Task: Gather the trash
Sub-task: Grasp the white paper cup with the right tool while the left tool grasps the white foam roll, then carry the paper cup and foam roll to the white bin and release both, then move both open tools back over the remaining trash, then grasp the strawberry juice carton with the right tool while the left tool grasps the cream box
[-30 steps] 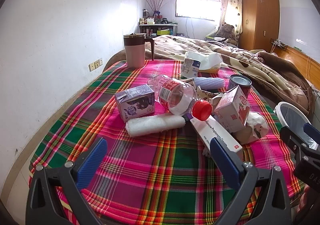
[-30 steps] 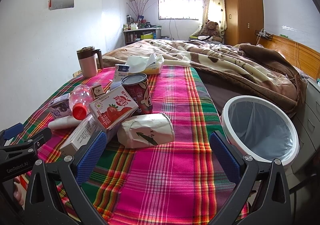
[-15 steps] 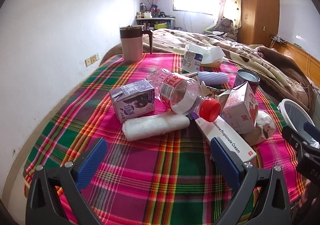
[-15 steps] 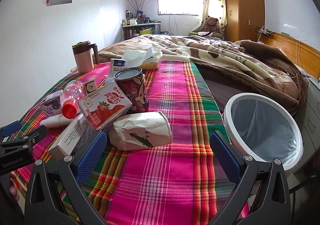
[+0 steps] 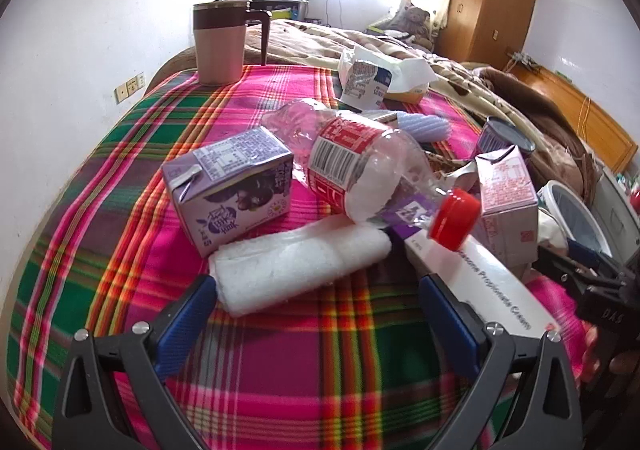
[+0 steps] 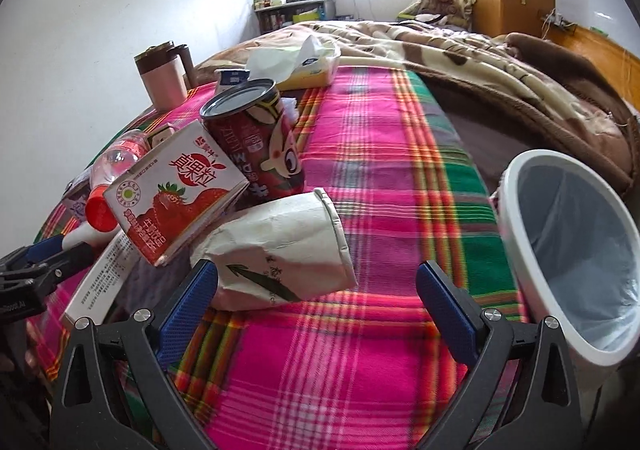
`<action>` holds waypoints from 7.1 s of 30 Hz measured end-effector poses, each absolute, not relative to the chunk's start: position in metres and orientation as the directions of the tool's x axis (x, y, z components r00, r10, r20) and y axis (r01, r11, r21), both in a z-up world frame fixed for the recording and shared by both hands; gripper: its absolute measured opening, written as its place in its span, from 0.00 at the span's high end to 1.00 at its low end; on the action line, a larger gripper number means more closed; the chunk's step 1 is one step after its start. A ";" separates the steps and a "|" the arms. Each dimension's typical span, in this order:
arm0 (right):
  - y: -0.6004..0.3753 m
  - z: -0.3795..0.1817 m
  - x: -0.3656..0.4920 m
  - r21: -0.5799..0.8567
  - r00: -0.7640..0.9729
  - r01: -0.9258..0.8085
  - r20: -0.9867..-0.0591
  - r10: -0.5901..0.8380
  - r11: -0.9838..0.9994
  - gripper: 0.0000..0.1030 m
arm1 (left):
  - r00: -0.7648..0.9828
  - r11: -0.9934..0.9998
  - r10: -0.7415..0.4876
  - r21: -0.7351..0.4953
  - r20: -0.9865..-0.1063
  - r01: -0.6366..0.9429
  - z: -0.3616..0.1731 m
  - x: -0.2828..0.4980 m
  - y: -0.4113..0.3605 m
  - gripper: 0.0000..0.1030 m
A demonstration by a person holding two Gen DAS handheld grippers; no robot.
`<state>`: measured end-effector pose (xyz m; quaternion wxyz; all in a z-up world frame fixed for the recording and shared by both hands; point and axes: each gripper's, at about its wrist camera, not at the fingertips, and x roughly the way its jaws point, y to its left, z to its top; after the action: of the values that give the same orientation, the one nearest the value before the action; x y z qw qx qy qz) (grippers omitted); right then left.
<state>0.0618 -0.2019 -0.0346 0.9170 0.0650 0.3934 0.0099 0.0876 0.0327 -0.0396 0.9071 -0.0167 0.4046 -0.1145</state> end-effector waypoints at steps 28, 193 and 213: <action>-0.205 -0.032 0.072 0.407 0.682 -0.060 -0.650 0.335 0.911 0.73 | 0.577 0.947 -0.294 -0.150 -0.762 0.284 -0.045 0.112 0.041 0.29; -0.192 -0.033 0.077 0.403 0.657 0.011 -0.693 0.298 0.915 0.33 | 0.509 0.892 -0.446 -0.319 -0.736 0.320 -0.048 0.107 0.008 0.32; -0.194 -0.029 0.074 0.221 0.690 0.011 -0.708 0.152 0.975 0.62 | 0.518 0.925 -0.354 -0.208 -0.779 0.319 -0.048 0.125 -0.016 0.34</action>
<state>0.0744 -0.1936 -0.0286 0.9133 0.1045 0.3917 0.0385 0.1250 -0.0156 -0.0479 0.8709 -0.0191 0.4515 -0.1932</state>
